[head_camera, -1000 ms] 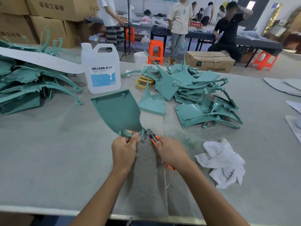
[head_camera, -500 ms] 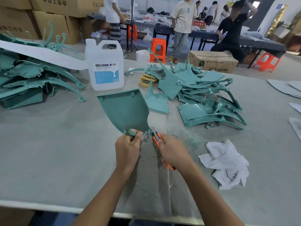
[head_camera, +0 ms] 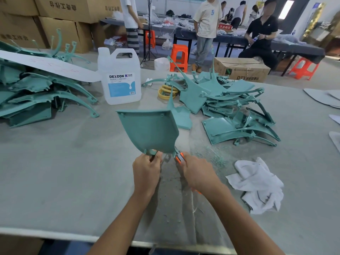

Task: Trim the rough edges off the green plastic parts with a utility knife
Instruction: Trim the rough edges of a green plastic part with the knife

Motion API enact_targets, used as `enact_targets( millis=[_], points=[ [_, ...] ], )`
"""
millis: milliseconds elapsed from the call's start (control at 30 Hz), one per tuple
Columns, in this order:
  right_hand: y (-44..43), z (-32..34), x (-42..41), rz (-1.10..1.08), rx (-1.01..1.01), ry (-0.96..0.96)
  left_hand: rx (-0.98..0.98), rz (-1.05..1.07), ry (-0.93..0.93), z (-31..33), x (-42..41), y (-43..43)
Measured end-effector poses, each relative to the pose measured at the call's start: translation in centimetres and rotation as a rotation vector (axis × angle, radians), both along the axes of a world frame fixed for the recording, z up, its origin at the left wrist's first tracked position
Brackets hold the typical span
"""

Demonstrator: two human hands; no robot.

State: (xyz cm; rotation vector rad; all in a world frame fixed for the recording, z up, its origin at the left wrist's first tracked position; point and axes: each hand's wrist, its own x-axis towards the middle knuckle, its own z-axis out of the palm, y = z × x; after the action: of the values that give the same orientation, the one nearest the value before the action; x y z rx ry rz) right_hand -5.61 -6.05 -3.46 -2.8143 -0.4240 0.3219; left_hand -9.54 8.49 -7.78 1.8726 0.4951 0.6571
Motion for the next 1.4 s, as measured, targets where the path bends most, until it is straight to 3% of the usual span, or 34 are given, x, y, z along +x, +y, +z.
enact_targets(
  millis=[133,267,333,467,633,733,900,1067,1233,1333,1400],
  points=[
    [-0.4,-0.2,-0.1,-0.010,-0.037,-0.008,-0.052,0.008,-0.008,-0.5,0.2,0.2],
    [-2.1,0.5,0.0,-0.009,-0.007,-0.006,-0.268,-0.039,-0.051,-0.3,-0.1,0.3],
    [-3.1,0.9,0.0,-0.052,0.174,0.023,-0.320,-0.066,-0.051,-0.1,-0.3,0.4],
    [-4.2,1.6,-0.3,-0.234,0.774,0.169,-0.502,-0.177,-0.092,1.4,-1.6,0.0],
    [-3.6,1.9,-1.4,-0.204,1.135,0.431,-0.802,-0.306,-0.158,4.2,-2.9,-1.4],
    [-3.5,2.4,-2.4,-0.168,1.357,0.547,-0.848,-0.258,-0.136,4.7,-3.0,-1.7],
    [-3.0,2.8,-4.6,0.011,1.123,0.307,-0.718,-0.135,-0.126,4.7,-2.9,-1.4],
    [-3.7,2.9,-3.9,-0.208,1.403,0.265,-0.415,-0.172,-0.099,3.7,-4.3,-0.8],
    [-6.3,2.1,-2.1,-0.276,1.488,0.318,0.034,0.123,-0.214,0.6,-10.4,0.0],
    [-7.6,1.9,-1.1,-0.275,1.505,0.326,-0.014,0.387,-0.271,0.5,-12.3,1.1],
    [-8.3,1.9,-0.5,-0.279,1.516,0.337,-0.025,0.378,-0.116,0.9,-12.0,3.7]
  ],
)
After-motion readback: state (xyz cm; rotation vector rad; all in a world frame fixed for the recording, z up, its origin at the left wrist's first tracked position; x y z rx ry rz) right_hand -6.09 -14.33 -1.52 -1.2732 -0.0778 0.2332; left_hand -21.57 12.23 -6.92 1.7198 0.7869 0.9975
